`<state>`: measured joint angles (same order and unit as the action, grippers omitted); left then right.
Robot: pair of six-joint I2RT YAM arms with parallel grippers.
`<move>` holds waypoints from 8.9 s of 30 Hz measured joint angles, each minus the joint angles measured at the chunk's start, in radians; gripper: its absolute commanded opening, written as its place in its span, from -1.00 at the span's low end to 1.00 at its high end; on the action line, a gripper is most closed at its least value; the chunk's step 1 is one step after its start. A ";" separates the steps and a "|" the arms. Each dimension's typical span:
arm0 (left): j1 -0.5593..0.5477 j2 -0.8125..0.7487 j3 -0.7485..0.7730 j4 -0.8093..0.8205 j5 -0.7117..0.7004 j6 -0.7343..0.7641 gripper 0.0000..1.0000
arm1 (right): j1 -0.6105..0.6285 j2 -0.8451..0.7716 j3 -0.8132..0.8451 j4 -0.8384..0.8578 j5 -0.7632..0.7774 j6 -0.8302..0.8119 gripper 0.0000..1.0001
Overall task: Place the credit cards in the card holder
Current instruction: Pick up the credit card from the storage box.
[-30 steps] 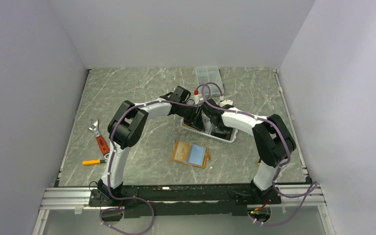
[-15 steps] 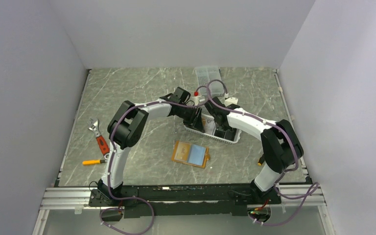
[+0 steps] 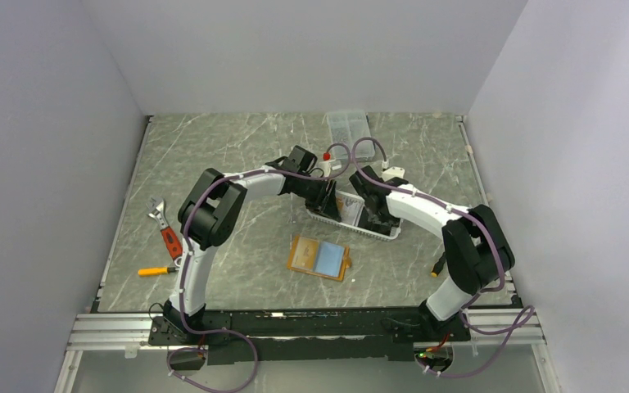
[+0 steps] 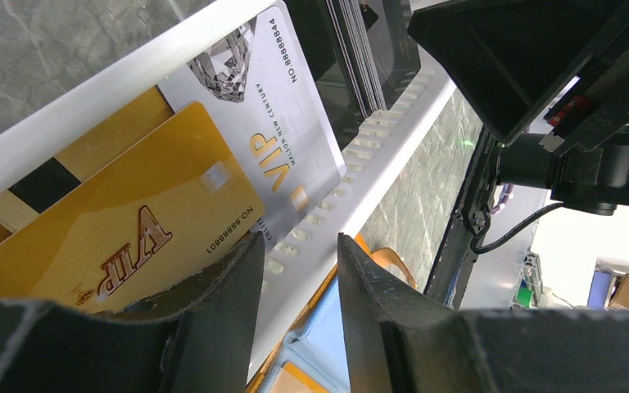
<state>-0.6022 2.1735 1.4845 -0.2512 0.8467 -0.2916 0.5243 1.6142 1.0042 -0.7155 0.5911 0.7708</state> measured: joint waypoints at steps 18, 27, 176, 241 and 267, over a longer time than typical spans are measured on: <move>0.003 -0.012 -0.023 0.018 0.001 -0.001 -0.12 | 0.033 0.102 0.029 0.054 -0.024 -0.018 -0.21; 0.004 -0.022 -0.039 0.031 0.001 -0.001 -0.13 | 0.041 0.103 0.028 0.064 -0.020 -0.011 -0.50; 0.150 -0.051 0.026 -0.128 -0.204 0.140 -0.16 | -0.172 -0.192 -0.225 -0.005 -0.129 0.042 -0.91; 0.061 -0.113 0.047 -0.158 -0.366 0.383 -0.07 | -0.190 -0.097 -0.149 0.348 -0.389 -0.132 -1.00; 0.156 -0.290 0.516 -0.686 -0.008 0.411 0.99 | -0.176 -0.245 -0.071 0.531 -0.860 -0.301 -1.00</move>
<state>-0.4465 1.8832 2.0003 -0.9375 0.8391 0.1196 0.3485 1.3697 0.9329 -0.1844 -0.2687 0.4698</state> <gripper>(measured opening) 0.994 0.125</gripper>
